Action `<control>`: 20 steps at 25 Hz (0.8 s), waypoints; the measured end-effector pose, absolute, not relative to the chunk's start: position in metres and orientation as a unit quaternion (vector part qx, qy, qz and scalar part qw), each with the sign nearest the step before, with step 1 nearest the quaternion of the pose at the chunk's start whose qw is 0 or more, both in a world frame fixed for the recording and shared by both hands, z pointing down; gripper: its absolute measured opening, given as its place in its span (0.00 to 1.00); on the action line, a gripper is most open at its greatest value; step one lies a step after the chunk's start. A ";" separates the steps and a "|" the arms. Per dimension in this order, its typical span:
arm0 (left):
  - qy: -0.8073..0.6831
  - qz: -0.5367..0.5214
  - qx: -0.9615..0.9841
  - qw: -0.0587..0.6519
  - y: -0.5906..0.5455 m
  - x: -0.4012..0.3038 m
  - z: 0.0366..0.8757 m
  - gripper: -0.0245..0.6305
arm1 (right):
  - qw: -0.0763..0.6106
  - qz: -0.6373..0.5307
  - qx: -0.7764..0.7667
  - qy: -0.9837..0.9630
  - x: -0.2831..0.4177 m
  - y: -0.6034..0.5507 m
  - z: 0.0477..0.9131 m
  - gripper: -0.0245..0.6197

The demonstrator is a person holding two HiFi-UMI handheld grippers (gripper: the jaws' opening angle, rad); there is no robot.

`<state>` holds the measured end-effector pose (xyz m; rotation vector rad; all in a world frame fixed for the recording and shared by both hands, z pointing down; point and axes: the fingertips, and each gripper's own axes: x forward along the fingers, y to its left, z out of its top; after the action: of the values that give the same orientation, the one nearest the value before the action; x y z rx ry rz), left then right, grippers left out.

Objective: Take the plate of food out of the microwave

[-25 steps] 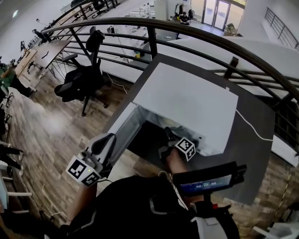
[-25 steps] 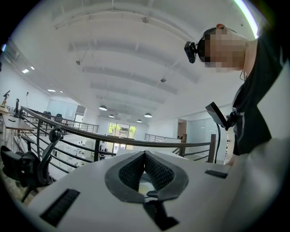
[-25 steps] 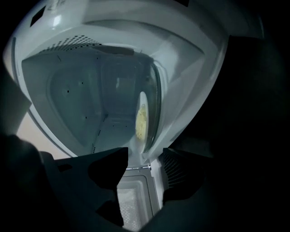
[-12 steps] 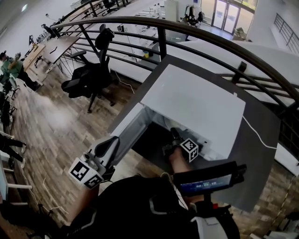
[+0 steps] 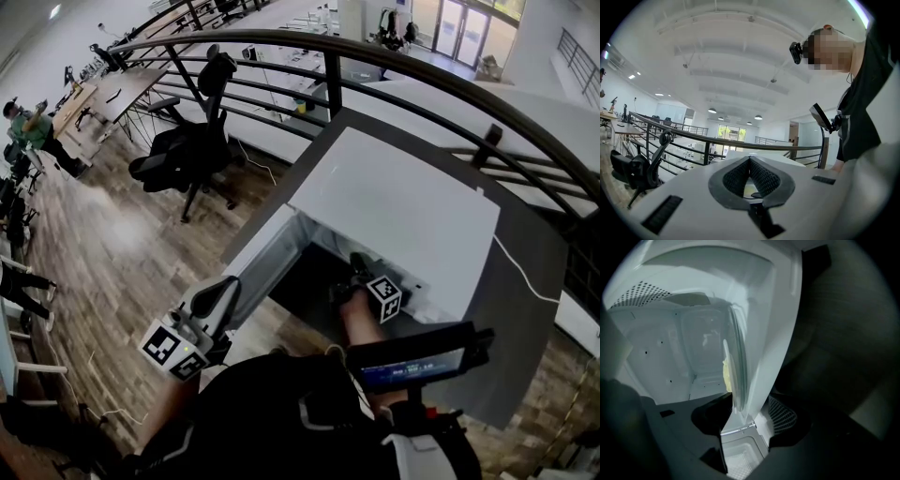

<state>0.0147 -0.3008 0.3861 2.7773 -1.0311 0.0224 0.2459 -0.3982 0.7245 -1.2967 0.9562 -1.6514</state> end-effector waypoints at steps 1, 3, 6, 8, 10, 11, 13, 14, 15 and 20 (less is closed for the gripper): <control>-0.348 0.008 0.933 0.090 -0.301 0.013 0.386 0.04 | 0.409 -0.655 -0.515 0.372 0.246 -0.399 0.725 0.38; -0.349 0.010 0.933 0.091 -0.301 0.013 0.387 0.04 | 0.415 -0.657 -0.518 0.358 0.249 -0.401 0.727 0.38; -0.351 0.011 0.932 0.090 -0.298 0.013 0.387 0.04 | 0.411 -0.659 -0.521 0.355 0.252 -0.400 0.728 0.38; -0.352 0.010 0.932 0.090 -0.297 0.011 0.387 0.04 | 0.408 -0.660 -0.521 0.357 0.252 -0.397 0.729 0.38; -0.352 0.010 0.931 0.091 -0.298 0.007 0.388 0.04 | 0.410 -0.658 -0.522 0.355 0.249 -0.394 0.729 0.38; -0.351 0.010 0.932 0.092 -0.298 0.005 0.389 0.04 | 0.411 -0.656 -0.523 0.356 0.246 -0.392 0.728 0.38; -0.348 0.009 0.933 0.093 -0.299 0.002 0.390 0.04 | 0.411 -0.649 -0.529 0.362 0.243 -0.389 0.724 0.31; -0.346 0.009 0.933 0.093 -0.300 0.002 0.390 0.04 | 0.413 -0.644 -0.532 0.364 0.244 -0.387 0.722 0.28; -0.345 0.009 0.934 0.094 -0.300 0.002 0.390 0.04 | 0.418 -0.640 -0.532 0.364 0.245 -0.386 0.720 0.25; -0.332 0.004 0.939 0.094 -0.296 -0.010 0.390 0.04 | 0.435 -0.631 -0.532 0.361 0.240 -0.378 0.715 0.19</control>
<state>-0.0102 -0.2955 0.3901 2.7849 -0.9839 0.0120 0.2404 -0.3778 0.7152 -1.3234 0.8999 -1.5700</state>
